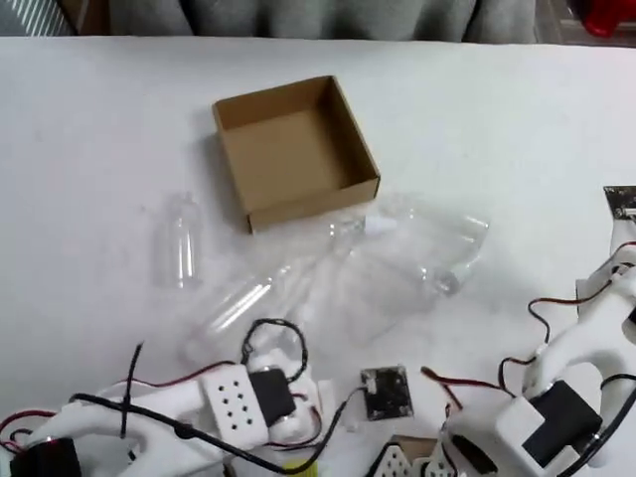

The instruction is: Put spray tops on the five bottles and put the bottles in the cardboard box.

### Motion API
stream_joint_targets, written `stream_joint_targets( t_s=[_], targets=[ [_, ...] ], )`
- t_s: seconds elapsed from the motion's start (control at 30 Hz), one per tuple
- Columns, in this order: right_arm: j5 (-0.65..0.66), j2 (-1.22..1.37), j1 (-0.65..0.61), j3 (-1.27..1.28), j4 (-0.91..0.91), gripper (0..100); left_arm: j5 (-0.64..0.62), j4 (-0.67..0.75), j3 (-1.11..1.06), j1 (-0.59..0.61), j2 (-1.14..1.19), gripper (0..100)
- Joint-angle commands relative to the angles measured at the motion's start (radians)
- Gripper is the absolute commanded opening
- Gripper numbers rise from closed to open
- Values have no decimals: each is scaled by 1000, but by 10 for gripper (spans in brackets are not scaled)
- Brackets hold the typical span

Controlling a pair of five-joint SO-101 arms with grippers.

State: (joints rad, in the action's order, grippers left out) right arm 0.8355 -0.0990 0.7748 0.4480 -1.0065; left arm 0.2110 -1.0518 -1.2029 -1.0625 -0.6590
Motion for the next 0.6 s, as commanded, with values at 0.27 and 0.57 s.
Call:
stream_joint_targets(
  t_s=[0.27, 0.57],
  targets=[
    [-3, -16, 4, -52, -10, 16, -71, 12, 167, 1, 351, 290],
    [-2, -15, 15, -52, -10, 16, -64, 51, 157, -84, 351, 55]
  ],
)
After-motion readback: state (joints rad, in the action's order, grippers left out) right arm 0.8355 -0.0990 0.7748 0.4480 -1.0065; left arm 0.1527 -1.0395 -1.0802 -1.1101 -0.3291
